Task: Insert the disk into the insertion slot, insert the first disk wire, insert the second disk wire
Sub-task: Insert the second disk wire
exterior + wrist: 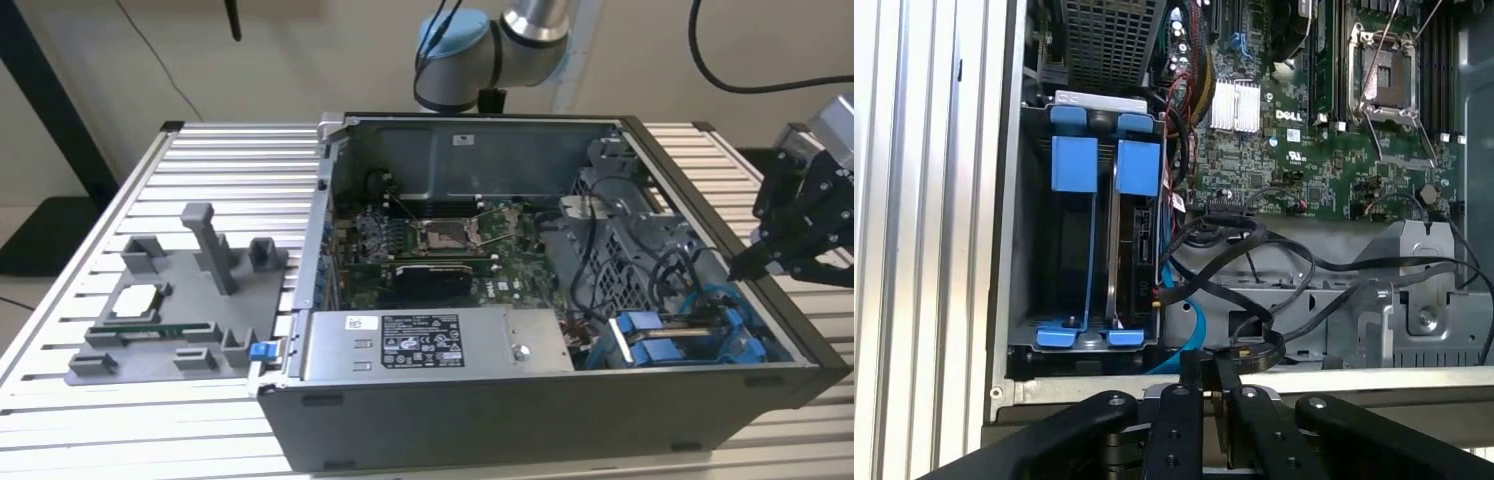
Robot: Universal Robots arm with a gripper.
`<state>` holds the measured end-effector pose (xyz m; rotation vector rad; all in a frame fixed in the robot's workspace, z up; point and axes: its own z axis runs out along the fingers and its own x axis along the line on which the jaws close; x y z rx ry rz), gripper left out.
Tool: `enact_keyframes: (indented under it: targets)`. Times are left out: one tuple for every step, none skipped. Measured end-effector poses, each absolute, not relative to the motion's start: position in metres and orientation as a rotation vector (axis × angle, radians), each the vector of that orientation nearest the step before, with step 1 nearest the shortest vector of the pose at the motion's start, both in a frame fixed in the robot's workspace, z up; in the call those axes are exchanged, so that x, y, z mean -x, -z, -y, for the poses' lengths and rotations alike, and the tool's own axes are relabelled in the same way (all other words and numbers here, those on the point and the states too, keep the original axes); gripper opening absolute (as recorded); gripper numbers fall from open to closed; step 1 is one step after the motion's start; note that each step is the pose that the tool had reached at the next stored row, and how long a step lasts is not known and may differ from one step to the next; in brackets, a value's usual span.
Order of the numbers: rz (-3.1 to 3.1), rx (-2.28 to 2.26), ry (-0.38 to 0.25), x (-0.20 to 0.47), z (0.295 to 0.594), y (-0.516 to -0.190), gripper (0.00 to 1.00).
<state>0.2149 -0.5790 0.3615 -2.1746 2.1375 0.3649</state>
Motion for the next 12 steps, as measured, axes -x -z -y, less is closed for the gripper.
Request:
enact_keyframes:
  targets:
    - [-2.138,2.175,-0.365,-0.2149,0.579,-0.3614,0.0]
    - [-2.138,2.175,-0.365,-0.2149,0.579,-0.3613,0.0]
    - [-2.137,2.175,-0.365,-0.2149,0.579,-0.3611,0.0]
    - [-2.137,2.174,-0.365,-0.2149,0.579,-0.3608,0.0]
    - [-2.137,2.175,-0.365,-0.2149,0.579,-0.3606,0.0]
    - [-2.137,2.174,-0.365,-0.2149,0.5791,-0.3605,0.0]
    - [-2.137,2.174,-0.366,-0.2149,0.5791,-0.3604,0.0]
    - [-2.137,2.174,-0.366,-0.2149,0.5791,-0.3604,0.0]
    - [-2.136,2.174,-0.366,-0.2149,0.5791,-0.3604,0.0]
    - [-2.136,2.174,-0.366,-0.2149,0.5791,-0.3604,0.0]
    - [-2.136,2.174,-0.366,-0.2149,0.5791,-0.3604,0.0]
    - [-2.136,2.174,-0.366,-0.2149,0.5791,-0.3603,0.0]
